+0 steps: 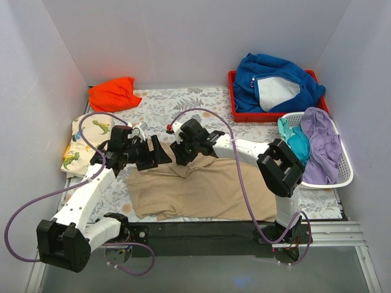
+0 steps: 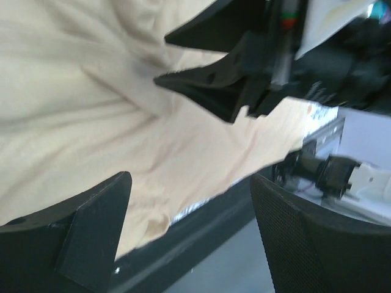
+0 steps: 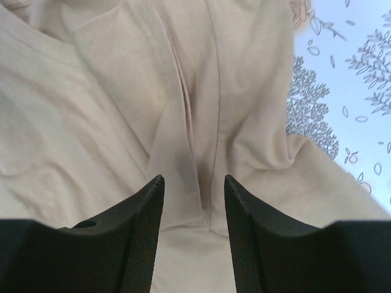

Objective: Fold and stack the t-shirts
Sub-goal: Fold the tshirt

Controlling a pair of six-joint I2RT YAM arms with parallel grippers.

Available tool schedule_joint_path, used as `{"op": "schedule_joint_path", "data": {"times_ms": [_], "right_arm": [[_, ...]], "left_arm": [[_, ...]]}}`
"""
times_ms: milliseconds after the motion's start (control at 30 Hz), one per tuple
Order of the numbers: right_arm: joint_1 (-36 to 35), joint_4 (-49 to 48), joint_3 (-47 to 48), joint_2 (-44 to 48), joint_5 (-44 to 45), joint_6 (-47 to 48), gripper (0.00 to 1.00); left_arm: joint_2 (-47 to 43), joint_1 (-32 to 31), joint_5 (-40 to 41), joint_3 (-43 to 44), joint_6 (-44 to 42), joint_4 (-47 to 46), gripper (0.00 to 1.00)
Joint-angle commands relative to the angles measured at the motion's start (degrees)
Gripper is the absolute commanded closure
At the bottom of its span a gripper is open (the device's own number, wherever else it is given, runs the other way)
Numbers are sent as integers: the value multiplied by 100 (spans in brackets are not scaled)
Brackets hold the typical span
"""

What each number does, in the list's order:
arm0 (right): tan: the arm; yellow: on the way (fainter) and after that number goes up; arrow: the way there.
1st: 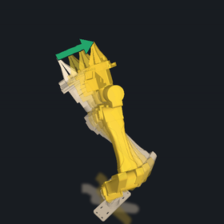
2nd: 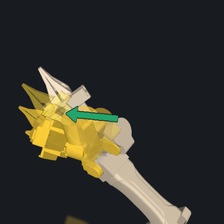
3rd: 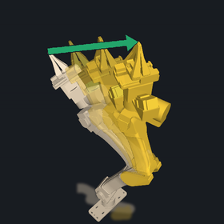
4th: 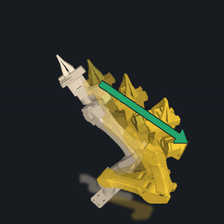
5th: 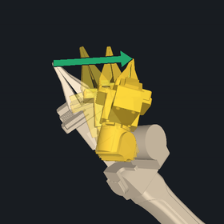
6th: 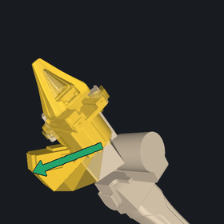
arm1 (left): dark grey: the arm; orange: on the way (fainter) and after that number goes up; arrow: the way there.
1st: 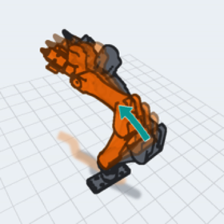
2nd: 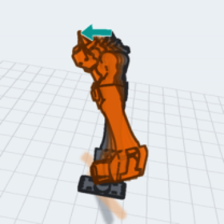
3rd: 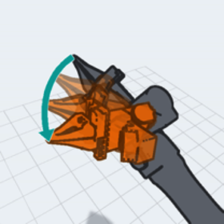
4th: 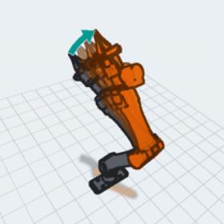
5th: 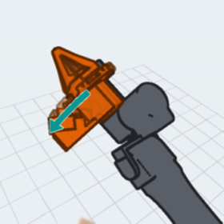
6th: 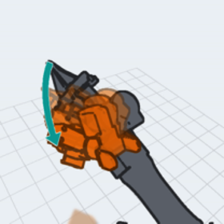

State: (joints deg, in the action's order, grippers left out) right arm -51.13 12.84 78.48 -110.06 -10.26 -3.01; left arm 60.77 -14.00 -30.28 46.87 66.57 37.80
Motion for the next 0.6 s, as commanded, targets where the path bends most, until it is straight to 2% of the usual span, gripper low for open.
{"op": "schedule_joint_path", "data": {"times_ms": [0,267,567], "right_arm": [[-2,-150,413,-235,173,28,50],[7,-124,783,-780,315,151,49],[-133,-80,423,-482,226,230,48]], "left_arm": [[-100,-6,654,208,295,-282,22],[-399,-6,1577,305,436,-318,16],[-654,-6,2325,524,410,-230,15]]}}
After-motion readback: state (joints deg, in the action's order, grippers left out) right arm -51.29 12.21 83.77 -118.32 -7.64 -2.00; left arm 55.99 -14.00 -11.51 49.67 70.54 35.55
